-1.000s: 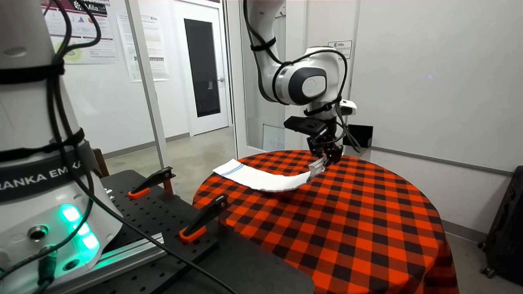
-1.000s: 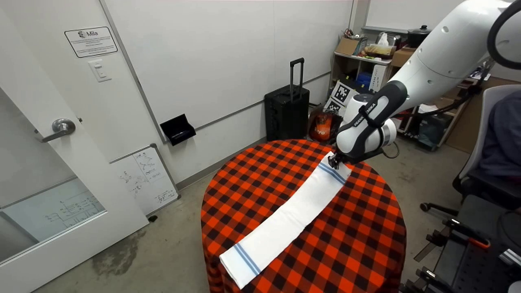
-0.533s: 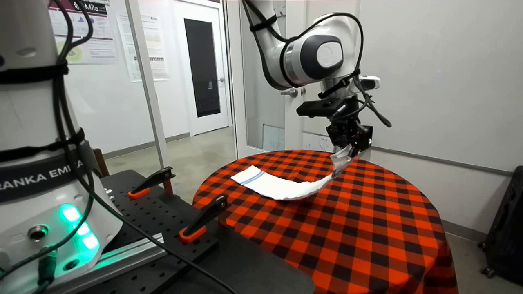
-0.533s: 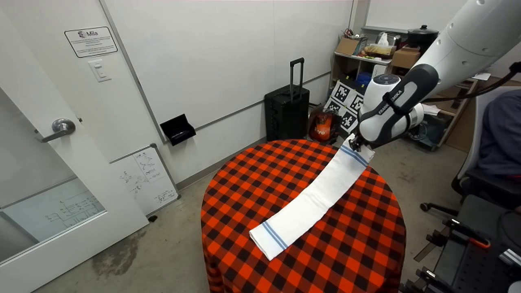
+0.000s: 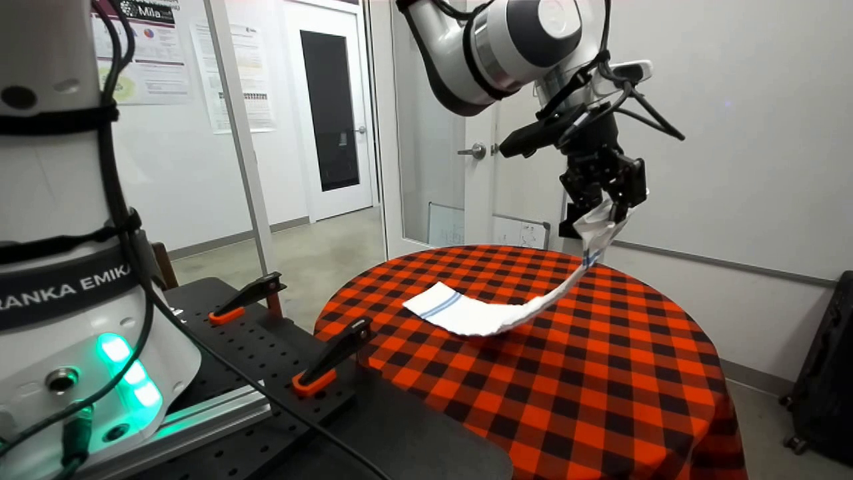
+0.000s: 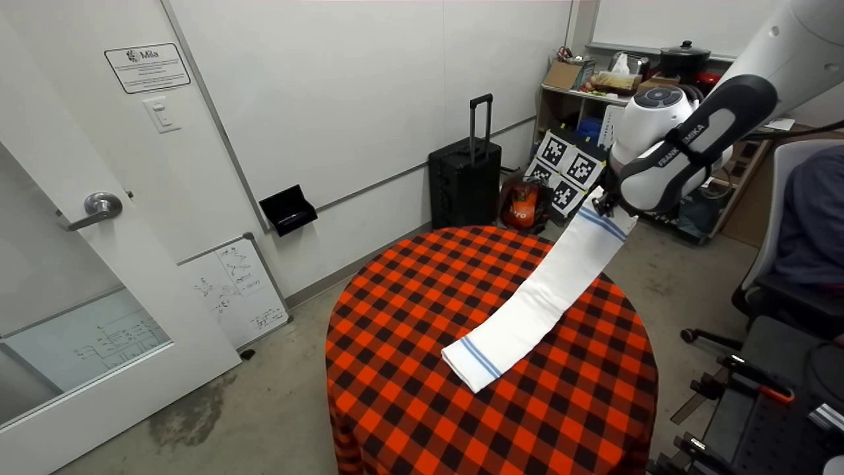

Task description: Fold the dishcloth four times

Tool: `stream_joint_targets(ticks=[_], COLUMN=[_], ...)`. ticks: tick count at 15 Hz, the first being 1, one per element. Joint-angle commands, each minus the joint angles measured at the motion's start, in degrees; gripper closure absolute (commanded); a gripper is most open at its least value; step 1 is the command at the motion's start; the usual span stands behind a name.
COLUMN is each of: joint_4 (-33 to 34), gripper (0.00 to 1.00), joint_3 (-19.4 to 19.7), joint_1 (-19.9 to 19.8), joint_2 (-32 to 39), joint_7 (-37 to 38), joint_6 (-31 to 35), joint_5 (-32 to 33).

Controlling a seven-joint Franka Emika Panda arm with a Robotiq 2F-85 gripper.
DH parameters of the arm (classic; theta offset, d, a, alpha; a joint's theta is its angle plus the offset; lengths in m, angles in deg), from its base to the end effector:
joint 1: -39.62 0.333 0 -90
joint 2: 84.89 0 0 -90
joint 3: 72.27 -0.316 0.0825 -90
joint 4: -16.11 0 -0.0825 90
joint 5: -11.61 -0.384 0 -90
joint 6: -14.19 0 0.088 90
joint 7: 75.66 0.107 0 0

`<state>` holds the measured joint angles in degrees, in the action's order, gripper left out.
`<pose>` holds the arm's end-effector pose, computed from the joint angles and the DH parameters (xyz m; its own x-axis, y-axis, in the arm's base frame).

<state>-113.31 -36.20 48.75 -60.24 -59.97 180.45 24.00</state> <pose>0.5099 -0.2446 0.2319 0.8735 -0.3848 0.2982 -0.4645 -0.8421 0.2741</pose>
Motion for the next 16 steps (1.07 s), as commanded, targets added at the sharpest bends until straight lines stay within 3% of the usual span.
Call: stream_joint_targets(ticks=[1, 3, 5, 9, 11, 12, 16], joint_4=[-3.9, -4.1, -4.4, -5.3, -5.1, -4.1, -1.7], gripper=[0.97, 0.97, 0.97, 0.97, 0.97, 0.97, 0.97], joint_3=[10.3, 15.4, 17.6, 14.6, 11.9, 5.7, -9.0], joint_1=[7.4, 11.8, 14.8, 18.4, 19.8, 15.4, 8.7], joint_2=[-7.0, -8.8, -10.6, -12.5, -11.9, -12.1, -9.7], joint_7=[6.8, 8.6, 9.2, 7.1, 6.3, 8.8, 6.3], joint_6=[-1.7, -3.1, -5.1, -9.1, -10.4, -11.2, -12.1], joint_5=[8.4, 11.4, 13.7, 13.2, 11.6, 14.2, 10.5])
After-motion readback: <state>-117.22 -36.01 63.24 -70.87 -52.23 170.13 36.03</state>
